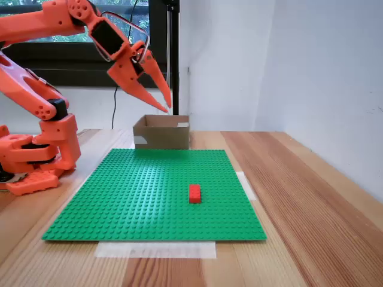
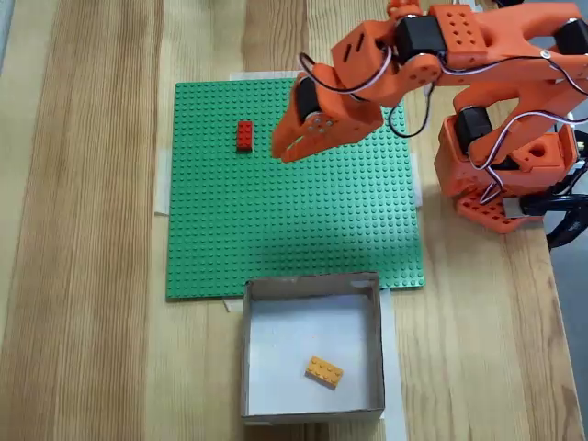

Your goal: Pick the yellow lego block and put it in the box.

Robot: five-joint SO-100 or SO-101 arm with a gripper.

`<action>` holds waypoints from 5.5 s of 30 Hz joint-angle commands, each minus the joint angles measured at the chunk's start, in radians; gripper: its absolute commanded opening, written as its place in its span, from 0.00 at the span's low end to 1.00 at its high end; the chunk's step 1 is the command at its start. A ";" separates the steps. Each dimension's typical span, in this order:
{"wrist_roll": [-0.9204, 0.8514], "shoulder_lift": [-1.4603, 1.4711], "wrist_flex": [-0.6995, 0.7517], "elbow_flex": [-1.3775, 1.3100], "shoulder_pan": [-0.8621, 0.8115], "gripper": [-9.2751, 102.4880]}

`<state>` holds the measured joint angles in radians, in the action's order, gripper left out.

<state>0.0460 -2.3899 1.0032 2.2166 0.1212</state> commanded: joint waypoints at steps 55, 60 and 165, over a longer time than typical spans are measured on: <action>-0.043 -0.873 -0.155 0.954 -0.124 0.08; -0.049 -0.873 -0.156 0.956 -0.121 0.08; -0.043 -0.873 -0.156 0.956 -0.130 0.08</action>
<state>0.0000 -3.2566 0.8621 3.1661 -0.0061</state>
